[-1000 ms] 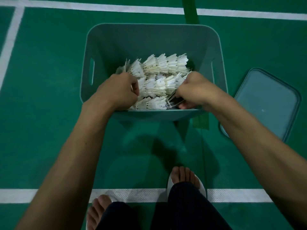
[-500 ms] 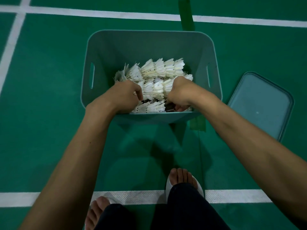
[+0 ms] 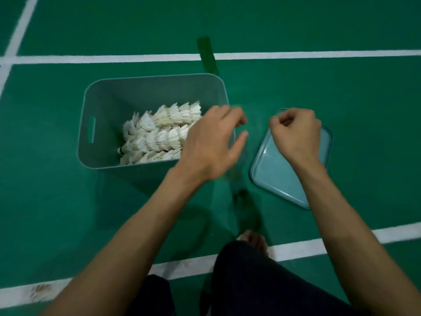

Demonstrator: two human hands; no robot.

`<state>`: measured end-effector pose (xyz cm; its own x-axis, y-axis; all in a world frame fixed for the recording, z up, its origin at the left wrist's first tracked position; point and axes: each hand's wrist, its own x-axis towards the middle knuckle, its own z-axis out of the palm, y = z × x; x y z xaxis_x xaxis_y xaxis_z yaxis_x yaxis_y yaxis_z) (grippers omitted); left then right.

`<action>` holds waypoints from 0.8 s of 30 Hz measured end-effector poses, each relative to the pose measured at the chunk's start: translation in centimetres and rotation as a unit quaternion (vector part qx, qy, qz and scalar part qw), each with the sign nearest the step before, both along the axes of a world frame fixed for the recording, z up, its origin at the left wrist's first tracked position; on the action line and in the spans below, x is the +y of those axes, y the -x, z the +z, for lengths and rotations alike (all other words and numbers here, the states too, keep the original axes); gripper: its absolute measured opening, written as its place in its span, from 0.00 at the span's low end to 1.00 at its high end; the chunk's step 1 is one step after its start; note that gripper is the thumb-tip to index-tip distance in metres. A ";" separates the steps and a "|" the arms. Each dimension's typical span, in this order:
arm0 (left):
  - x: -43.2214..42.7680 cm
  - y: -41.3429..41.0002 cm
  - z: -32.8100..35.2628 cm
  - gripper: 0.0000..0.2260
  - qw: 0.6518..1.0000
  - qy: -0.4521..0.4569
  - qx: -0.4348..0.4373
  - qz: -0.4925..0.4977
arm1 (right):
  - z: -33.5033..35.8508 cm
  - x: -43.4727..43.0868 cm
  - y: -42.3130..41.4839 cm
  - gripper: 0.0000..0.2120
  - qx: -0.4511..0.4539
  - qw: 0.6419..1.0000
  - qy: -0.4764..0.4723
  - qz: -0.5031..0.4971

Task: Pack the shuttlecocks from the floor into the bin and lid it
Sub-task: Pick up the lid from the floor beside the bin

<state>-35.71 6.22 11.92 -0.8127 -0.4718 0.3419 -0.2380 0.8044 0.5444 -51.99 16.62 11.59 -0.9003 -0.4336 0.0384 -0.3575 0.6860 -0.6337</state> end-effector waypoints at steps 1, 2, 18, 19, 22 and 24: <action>1.6 1.0 -0.6 0.09 1.000 0.007 0.008 -0.022 | -1.4 1.0 0.9 0.09 -0.018 1.000 -0.022 -0.006; 3.1 1.9 -1.4 0.09 0.999 0.008 0.008 -0.044 | -2.8 2.1 1.8 0.09 -0.035 0.998 -0.042 -0.014; 9.9 6.5 -17.6 0.16 0.958 0.068 -0.225 -0.166 | -15.6 15.4 6.9 0.23 -0.185 0.928 -0.163 -0.280; 9.8 6.4 -17.5 0.17 0.958 0.071 -0.225 -0.160 | -15.1 15.7 7.2 0.17 -0.210 0.927 -0.147 -0.274; 9.5 6.1 -16.5 0.22 0.959 0.088 -0.225 -0.150 | -12.0 16.3 7.3 0.11 -0.291 0.915 0.025 -0.277; 9.8 5.5 -15.1 0.19 0.974 0.050 -0.174 -0.139 | -8.3 15.8 6.5 0.05 -0.322 0.890 0.172 -0.273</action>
